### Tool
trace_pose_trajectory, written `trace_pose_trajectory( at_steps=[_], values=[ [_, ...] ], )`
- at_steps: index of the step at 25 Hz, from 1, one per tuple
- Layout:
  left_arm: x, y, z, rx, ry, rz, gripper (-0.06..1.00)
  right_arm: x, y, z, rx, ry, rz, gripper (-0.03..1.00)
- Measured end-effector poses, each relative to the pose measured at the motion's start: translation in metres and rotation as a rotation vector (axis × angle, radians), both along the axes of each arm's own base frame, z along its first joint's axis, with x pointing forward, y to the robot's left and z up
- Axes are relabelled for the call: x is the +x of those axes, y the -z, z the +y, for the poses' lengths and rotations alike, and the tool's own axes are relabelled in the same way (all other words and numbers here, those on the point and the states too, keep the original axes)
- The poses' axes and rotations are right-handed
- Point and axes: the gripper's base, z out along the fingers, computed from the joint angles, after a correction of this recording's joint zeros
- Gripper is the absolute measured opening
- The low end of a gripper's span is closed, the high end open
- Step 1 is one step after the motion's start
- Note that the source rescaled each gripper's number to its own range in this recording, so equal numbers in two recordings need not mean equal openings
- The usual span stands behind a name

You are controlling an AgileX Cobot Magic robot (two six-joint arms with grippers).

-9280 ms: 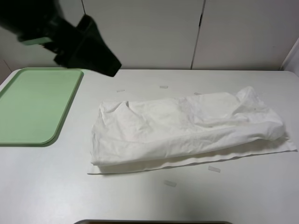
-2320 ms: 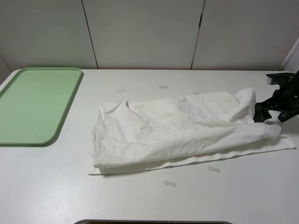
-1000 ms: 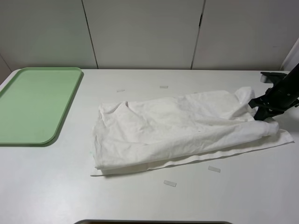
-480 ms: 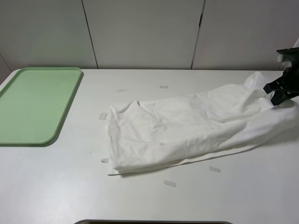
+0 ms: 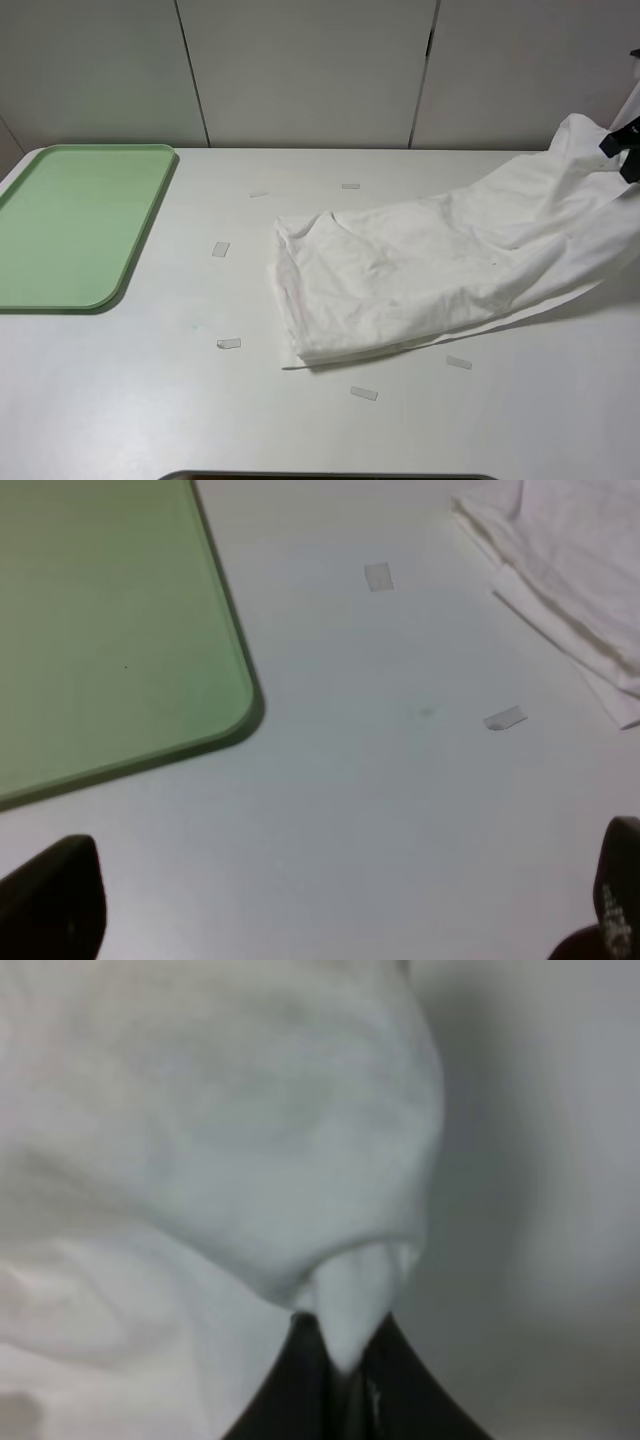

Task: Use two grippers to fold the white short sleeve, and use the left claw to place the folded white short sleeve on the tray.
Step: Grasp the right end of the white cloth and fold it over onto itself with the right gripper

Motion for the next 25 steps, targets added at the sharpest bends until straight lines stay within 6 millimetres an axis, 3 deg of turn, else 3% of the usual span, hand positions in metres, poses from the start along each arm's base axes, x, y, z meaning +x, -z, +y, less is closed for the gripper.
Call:
trace_pose_trajectory(
  at_steps=[7,14,25],
  values=[
    [0.0,0.0,0.0,0.0,0.0,0.0,0.97,-0.004,-0.022,0.006,-0.03,0.018,0.011,0.01],
    [0.0,0.0,0.0,0.0,0.0,0.0,0.97,0.001,-0.022,0.045,-0.137,-0.029,0.042,0.01],
    [0.0,0.0,0.0,0.0,0.0,0.0,0.97,-0.014,0.025,0.096,-0.153,-0.07,0.079,0.01]
  ],
)
